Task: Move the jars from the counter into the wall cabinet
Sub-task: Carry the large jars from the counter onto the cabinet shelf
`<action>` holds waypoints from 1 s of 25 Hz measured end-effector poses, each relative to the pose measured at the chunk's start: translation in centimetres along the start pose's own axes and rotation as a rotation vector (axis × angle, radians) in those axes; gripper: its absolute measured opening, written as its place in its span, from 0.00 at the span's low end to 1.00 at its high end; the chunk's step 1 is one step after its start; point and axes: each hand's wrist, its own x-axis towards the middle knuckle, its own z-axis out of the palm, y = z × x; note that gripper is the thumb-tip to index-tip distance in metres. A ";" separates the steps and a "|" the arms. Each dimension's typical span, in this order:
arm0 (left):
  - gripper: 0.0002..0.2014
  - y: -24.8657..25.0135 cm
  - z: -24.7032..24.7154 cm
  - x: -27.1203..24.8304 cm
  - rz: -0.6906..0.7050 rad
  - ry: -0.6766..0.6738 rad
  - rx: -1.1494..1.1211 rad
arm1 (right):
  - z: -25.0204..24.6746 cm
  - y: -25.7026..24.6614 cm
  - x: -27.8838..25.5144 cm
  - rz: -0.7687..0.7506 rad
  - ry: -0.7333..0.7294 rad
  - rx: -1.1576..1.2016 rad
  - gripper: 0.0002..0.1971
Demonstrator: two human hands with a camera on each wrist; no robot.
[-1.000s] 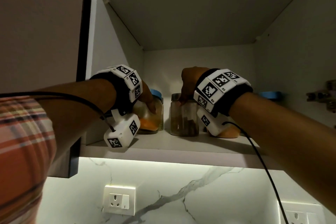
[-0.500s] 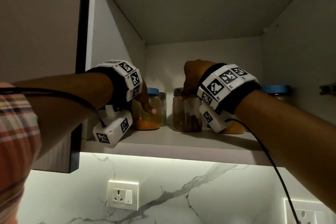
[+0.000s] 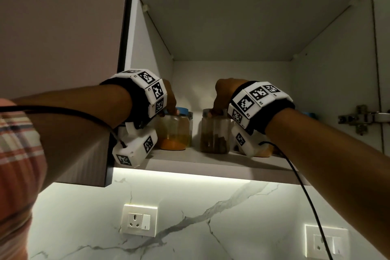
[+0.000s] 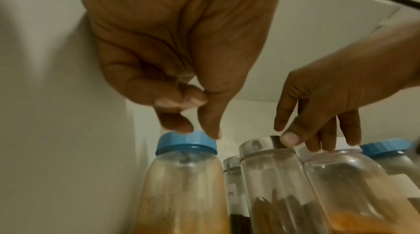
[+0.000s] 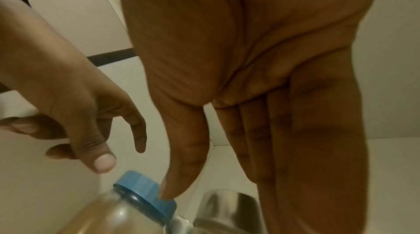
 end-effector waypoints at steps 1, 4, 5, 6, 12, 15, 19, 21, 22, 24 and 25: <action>0.14 -0.2 -0.3 -0.3 0.049 0.079 0.026 | -0.9 -0.4 -0.6 0.019 -0.004 0.021 0.16; 0.13 -1.3 -0.6 -1.5 0.149 0.240 -0.016 | -3.5 -2.2 -2.9 0.070 -0.052 0.127 0.15; 0.12 -1.6 -0.5 -2.2 0.188 0.277 -0.038 | -4.0 -2.8 -3.8 0.079 -0.057 0.168 0.16; 0.12 -2.0 -0.4 -3.0 0.239 0.304 -0.065 | -4.3 -3.3 -4.8 0.086 -0.041 0.220 0.16; 0.11 -5.4 4.3 -11.2 0.385 0.409 -0.392 | 0.1 -7.2 -16.5 0.209 0.208 0.933 0.08; 0.12 -8.6 9.2 -15.0 0.320 0.329 -0.514 | 4.0 -9.5 -22.4 0.257 0.379 1.039 0.08; 0.14 -12.2 13.8 -19.8 0.189 0.264 -0.657 | 7.0 -12.3 -28.1 0.306 0.456 1.047 0.05; 0.14 -13.8 15.5 -22.3 0.135 0.250 -0.693 | 8.6 -13.9 -30.8 0.325 0.385 1.072 0.05; 0.14 -14.7 16.2 -23.4 0.119 0.247 -0.700 | 9.5 -14.8 -32.0 0.336 0.344 1.085 0.05; 0.14 -16.6 17.8 -25.6 0.093 0.235 -0.686 | 11.4 -16.7 -34.2 0.370 0.276 1.121 0.05; 0.14 -17.4 18.6 -26.4 0.088 0.232 -0.685 | 12.2 -17.4 -35.0 0.384 0.254 1.135 0.04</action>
